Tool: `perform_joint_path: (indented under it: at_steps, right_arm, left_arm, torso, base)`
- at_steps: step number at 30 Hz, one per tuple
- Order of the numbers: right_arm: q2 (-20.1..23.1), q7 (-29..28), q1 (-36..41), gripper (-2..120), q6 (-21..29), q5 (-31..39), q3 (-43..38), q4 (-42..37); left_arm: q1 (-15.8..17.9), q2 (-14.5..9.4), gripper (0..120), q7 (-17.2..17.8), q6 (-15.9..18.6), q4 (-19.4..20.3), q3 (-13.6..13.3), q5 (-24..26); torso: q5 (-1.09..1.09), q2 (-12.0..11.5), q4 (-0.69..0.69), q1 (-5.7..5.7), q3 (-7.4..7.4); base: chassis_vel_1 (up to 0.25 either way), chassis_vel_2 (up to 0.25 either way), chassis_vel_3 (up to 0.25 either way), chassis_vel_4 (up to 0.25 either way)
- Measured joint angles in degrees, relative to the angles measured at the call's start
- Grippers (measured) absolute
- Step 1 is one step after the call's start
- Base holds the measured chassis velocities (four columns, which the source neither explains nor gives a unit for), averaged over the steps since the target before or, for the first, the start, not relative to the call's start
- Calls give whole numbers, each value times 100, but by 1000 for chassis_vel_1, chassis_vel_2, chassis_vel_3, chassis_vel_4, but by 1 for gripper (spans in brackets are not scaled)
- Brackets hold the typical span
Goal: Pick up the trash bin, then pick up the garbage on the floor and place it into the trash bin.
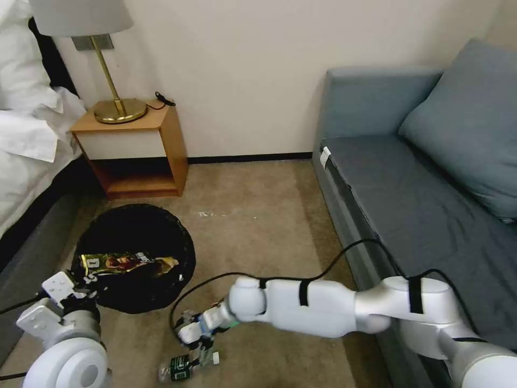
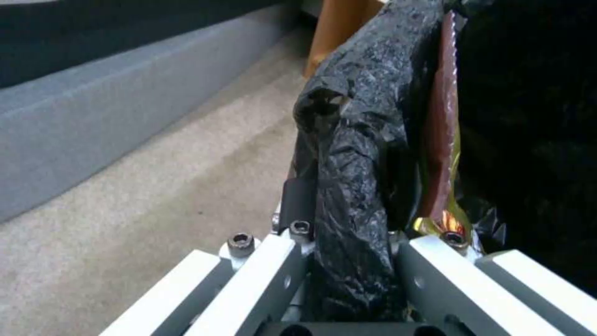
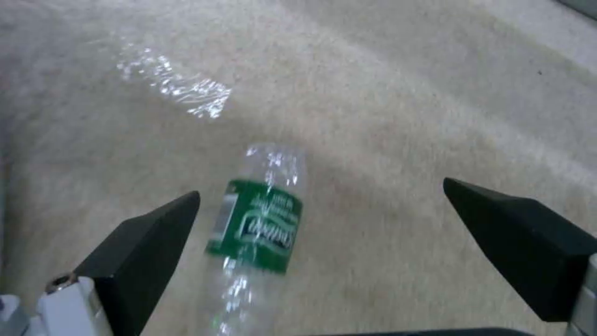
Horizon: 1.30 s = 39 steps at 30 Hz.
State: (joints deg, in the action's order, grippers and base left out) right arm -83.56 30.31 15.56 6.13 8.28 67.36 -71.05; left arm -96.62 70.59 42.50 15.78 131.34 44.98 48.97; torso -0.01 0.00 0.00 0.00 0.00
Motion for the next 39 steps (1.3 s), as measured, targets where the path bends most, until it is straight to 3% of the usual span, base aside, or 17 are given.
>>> perform_joint_path:
  at_steps: [11,19,39]
  right_arm:
    - [-365,-271,221,100,134,-306,285,302]
    - [-591,-215,400,100,7,-594,259,1004]
    - [-704,-91,728,100,-147,-1053,55,1697]
  left_arm:
    - [-42,90,2,-9,-2,43,33,-44]
    - [-36,137,2,-20,-12,5,-1,-91]
    - [-56,133,2,-24,-21,37,-8,-107]
  torso:
    - [1,0,0,0,0]
    - [1,0,0,0,0]
    - [1,0,-1,0,0]
  base:
    - [0,0,0,0]
    - [0,0,0,0]
    - [0,0,0,0]
